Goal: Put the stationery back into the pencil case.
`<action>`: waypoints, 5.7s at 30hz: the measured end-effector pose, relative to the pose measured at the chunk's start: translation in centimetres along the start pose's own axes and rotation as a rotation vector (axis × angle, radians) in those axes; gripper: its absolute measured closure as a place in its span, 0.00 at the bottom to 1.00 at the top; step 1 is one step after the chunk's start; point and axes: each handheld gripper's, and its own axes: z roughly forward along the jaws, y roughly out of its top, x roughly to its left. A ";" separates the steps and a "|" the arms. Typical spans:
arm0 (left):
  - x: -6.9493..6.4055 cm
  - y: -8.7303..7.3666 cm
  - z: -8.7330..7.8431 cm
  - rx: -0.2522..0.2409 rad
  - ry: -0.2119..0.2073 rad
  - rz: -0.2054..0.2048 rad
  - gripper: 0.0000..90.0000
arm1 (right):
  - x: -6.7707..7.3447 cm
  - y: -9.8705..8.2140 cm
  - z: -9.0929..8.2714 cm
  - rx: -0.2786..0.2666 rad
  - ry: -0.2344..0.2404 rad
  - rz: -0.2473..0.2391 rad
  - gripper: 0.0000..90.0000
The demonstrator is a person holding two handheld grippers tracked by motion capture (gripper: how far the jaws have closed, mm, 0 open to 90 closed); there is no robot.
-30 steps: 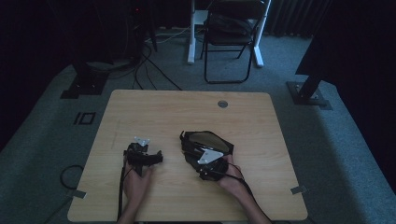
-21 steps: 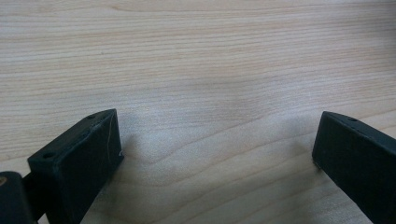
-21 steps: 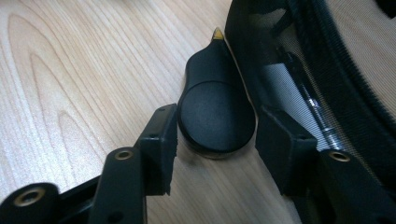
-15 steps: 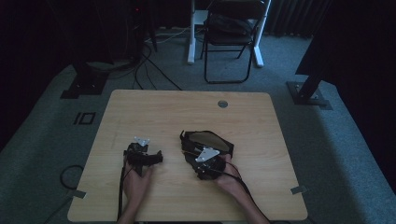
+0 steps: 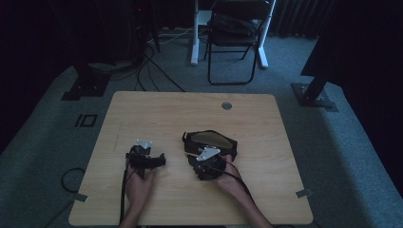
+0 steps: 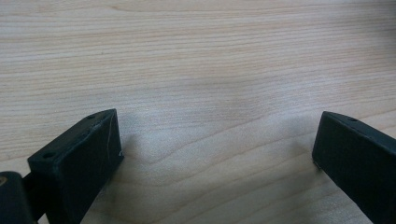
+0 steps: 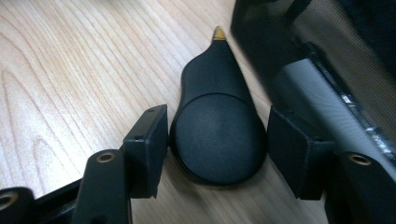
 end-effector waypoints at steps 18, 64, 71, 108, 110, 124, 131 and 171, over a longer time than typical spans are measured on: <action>0.0 0.0 0.0 0.000 0.000 0.000 0.02 | -0.1 1.3 1.4 0.011 0.096 0.016 0.45; 0.0 0.0 0.0 0.000 0.000 0.000 0.02 | 1.3 1.5 -0.7 -0.031 0.093 -0.016 0.46; 0.0 0.0 0.0 0.000 0.000 0.000 0.02 | 1.4 1.8 -1.6 -0.050 0.088 -0.029 0.46; 0.0 0.0 0.0 0.001 0.000 0.001 0.02 | 1.3 3.2 -4.3 -0.108 0.055 -0.049 0.46; 0.0 0.0 0.0 0.001 0.000 0.001 0.02 | 1.3 3.3 -4.4 -0.112 0.054 -0.049 0.46; 0.0 0.0 0.0 -0.001 0.000 -0.001 0.02 | 0.9 3.6 -5.0 -0.134 0.042 -0.041 0.46; 0.0 0.0 0.0 0.000 0.000 0.000 0.02 | 0.5 4.0 -5.6 -0.155 0.027 -0.034 0.46; 0.0 0.0 0.0 0.003 0.000 0.001 0.02 | -1.3 4.7 -7.5 -0.207 -0.020 -0.007 0.46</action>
